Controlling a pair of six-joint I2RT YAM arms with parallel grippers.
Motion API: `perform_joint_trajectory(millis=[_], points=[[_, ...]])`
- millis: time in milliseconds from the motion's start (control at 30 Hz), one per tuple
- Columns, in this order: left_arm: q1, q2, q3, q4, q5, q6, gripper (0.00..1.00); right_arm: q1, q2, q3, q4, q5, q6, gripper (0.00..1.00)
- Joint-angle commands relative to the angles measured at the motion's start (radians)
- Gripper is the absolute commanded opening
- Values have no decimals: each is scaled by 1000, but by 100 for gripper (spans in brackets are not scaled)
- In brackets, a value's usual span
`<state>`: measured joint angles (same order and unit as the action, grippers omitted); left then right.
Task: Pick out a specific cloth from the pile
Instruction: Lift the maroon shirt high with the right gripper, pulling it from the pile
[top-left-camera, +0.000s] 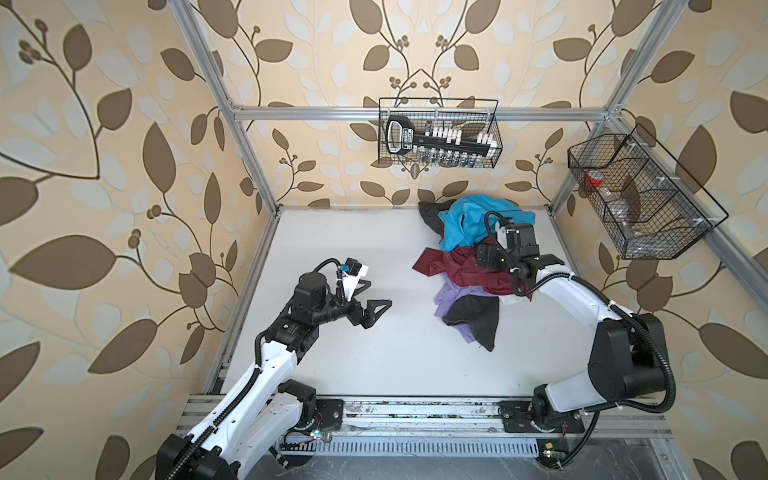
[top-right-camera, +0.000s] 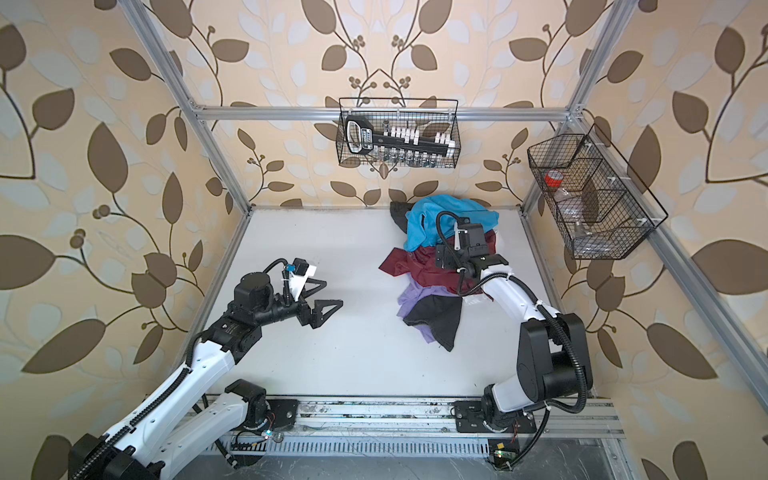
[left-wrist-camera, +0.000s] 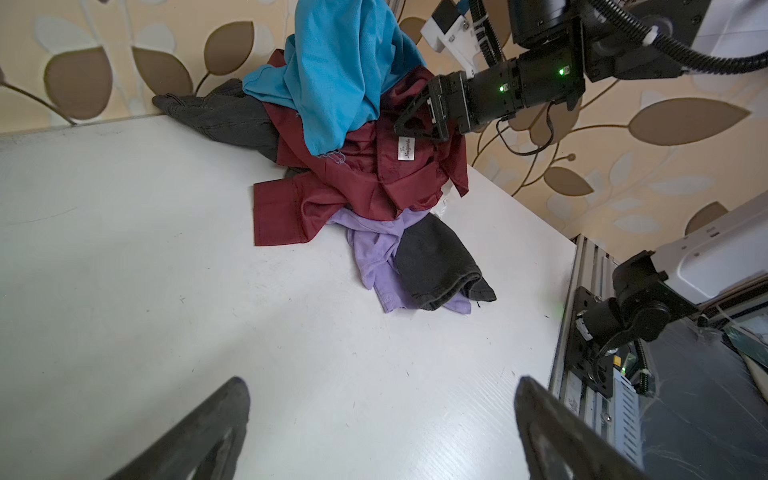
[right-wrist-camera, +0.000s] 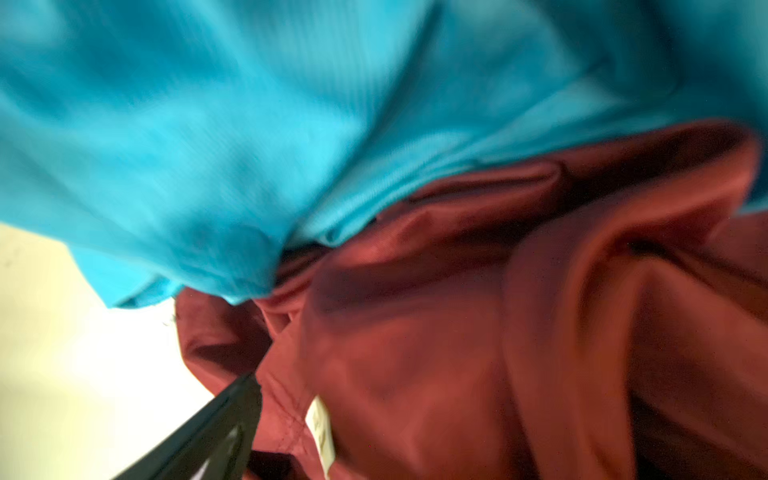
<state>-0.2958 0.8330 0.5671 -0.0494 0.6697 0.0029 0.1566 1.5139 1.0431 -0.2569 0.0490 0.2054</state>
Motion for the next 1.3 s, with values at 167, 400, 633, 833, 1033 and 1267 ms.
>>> perform_joint_trajectory(millis=[167,400,633,833,1033,1267], points=[[-11,-4,-2,23,10,27,99,0,130,-1,21,27,-14,75],[-11,-3,-4,22,5,27,99,2,128,0,25,69,-28,8],[-11,-9,-4,20,4,27,99,1,-70,-9,13,111,-36,0],[-12,-21,-9,23,5,24,99,2,-247,56,-17,188,-51,0],[-20,-39,-11,24,2,22,99,2,-322,165,-51,330,-83,0],[-28,-50,-12,22,-5,25,99,2,-339,300,-90,343,-98,0]])
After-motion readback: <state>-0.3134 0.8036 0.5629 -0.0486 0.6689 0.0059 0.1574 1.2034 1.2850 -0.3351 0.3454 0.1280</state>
